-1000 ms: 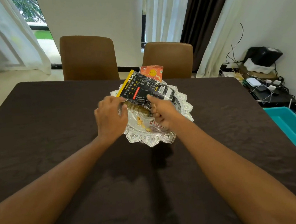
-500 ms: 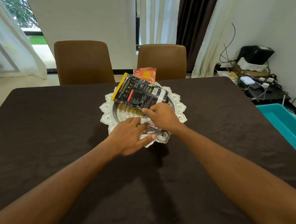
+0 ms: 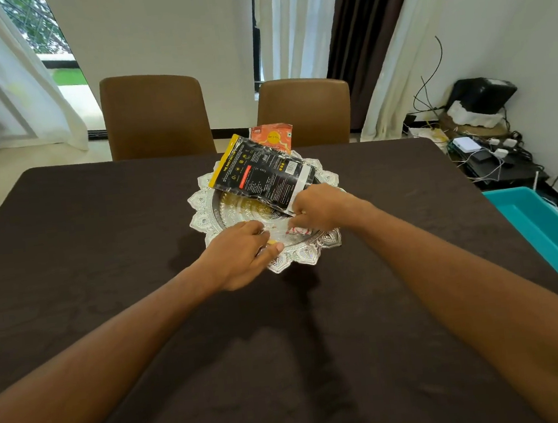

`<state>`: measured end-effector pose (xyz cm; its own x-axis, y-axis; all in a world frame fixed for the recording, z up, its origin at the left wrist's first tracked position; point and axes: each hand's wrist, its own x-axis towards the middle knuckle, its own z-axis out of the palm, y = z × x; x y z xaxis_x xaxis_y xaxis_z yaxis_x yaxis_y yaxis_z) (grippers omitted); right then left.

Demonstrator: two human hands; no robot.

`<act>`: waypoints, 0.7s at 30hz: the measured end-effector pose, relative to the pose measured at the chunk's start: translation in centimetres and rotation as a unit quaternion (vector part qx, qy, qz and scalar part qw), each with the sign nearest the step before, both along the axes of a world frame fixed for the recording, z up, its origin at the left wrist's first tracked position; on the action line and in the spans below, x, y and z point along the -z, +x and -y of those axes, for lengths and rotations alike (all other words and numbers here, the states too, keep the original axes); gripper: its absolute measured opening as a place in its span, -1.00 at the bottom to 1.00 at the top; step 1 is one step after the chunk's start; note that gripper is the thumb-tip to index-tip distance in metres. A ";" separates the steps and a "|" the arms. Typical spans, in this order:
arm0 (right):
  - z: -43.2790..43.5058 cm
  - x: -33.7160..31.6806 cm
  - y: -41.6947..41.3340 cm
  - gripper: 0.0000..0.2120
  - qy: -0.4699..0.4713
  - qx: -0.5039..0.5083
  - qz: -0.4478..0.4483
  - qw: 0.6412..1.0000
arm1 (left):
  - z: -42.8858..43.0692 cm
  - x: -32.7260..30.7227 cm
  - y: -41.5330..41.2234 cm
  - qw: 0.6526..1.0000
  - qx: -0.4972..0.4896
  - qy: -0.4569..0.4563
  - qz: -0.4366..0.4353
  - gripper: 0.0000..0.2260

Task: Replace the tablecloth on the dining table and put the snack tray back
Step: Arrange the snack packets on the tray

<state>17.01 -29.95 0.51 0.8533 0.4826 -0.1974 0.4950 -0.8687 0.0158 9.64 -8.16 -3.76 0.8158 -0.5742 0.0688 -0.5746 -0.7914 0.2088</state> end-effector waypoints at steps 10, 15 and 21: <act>-2.4 2.1 -3.7 -0.62 0.224 0.054 0.079 0.970 | 0.8 -0.6 0.9 0.996 -0.061 0.069 -0.012 -0.32; -2.6 4.2 -4.1 -0.59 0.321 0.105 0.120 0.933 | 0.9 0.0 -0.2 1.000 0.000 0.027 0.001 -0.41; -2.7 4.5 -4.1 -0.58 0.348 0.120 0.138 0.919 | 2.0 -0.1 -1.1 0.997 0.034 0.018 0.064 -0.52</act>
<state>12.89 -27.23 -3.97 0.9227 0.2015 0.3286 0.3486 -0.7998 -0.4887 8.58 -10.14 -3.64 0.7613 -0.6314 0.1474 -0.6467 -0.7559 0.1020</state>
